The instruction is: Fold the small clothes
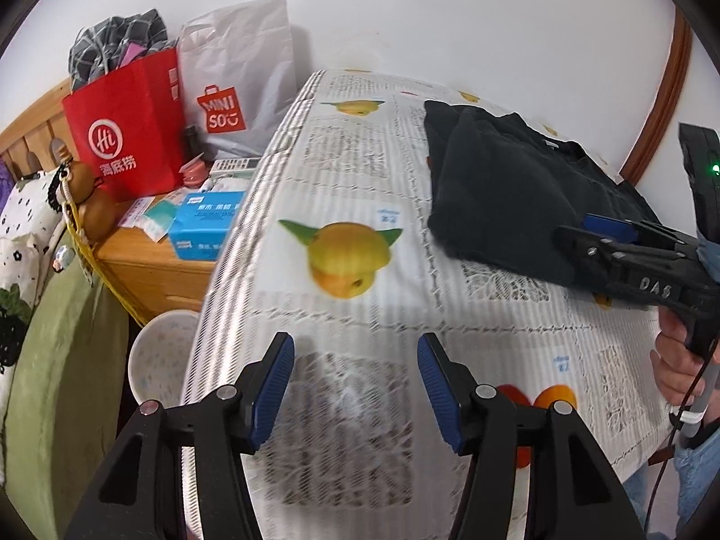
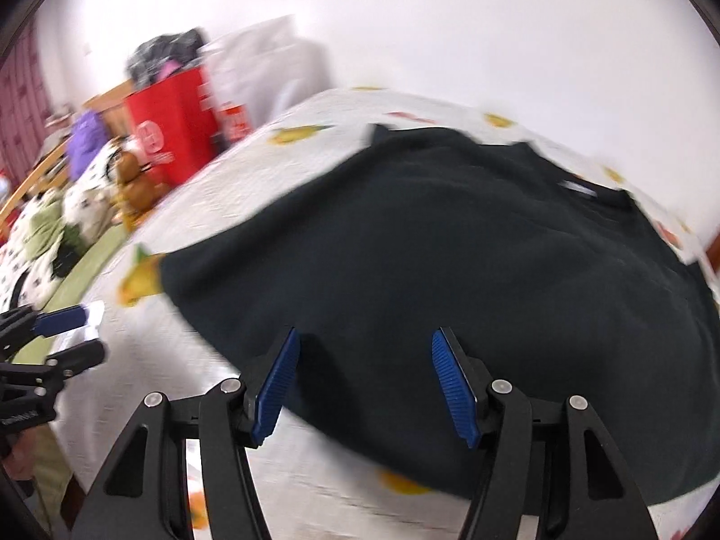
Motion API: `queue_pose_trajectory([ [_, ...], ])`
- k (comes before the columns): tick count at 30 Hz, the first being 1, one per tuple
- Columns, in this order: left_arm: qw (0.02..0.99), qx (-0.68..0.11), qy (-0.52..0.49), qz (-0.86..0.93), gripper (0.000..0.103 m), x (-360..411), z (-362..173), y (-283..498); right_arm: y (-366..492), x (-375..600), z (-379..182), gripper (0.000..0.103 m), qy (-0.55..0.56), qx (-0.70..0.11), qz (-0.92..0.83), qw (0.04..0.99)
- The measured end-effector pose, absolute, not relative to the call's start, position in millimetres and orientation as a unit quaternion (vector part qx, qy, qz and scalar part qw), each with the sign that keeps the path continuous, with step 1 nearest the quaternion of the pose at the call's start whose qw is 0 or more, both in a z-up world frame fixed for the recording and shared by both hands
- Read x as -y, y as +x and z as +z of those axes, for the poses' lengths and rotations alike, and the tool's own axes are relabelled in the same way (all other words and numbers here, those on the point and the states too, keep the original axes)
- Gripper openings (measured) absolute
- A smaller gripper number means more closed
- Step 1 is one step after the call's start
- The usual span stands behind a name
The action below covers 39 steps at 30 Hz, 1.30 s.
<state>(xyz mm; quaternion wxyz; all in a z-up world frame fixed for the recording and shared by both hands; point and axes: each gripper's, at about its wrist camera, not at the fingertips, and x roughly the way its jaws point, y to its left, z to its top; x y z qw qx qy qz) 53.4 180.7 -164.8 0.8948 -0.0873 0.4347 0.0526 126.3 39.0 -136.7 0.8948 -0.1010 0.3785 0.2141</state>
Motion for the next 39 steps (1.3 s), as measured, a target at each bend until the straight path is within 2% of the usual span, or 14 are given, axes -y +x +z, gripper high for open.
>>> queue_pose_trajectory([
  [3,0.893,-0.434,-0.103,0.049,0.057,-189.9,-165.8,47.9,116.5,-72.4,-141.4,0.061,-0.138,-0.365,0.223,0.893],
  [4,0.893,-0.434,-0.108,0.048,0.057,-192.7,-166.0,45.9,112.7,-77.9,-141.9,0.064,-0.145,-0.361,0.219,0.895],
  [12,0.895,-0.428,-0.120,0.027,0.059,-197.1,-166.7,39.9,91.0,-112.2,-143.7,0.062,-0.199,-0.336,0.262,0.883],
  [19,0.891,-0.438,-0.122,0.015,0.059,-196.0,-171.9,48.8,116.9,-120.9,-157.4,0.060,-0.190,-0.331,0.238,0.893],
  [22,0.891,-0.439,-0.116,0.012,0.059,-193.0,-171.5,52.6,124.1,-124.5,-159.9,0.037,-0.205,-0.315,0.212,0.902],
  [23,0.891,-0.440,-0.115,0.009,0.059,-190.8,-170.9,55.4,126.5,-122.8,-156.9,0.020,-0.199,-0.313,0.213,0.904],
  [27,0.891,-0.438,-0.117,-0.002,0.059,-182.6,-168.7,63.9,142.8,-89.2,-126.3,0.016,-0.087,-0.329,0.244,0.908],
  [33,0.893,-0.438,-0.107,-0.020,0.059,-155.1,-164.5,85.4,139.2,9.4,-61.7,0.015,0.043,-0.232,0.199,0.951],
  [39,0.896,-0.430,-0.086,-0.065,0.059,-100.4,-157.2,111.1,141.2,124.6,-65.8,0.015,0.151,-0.211,0.139,0.956],
])
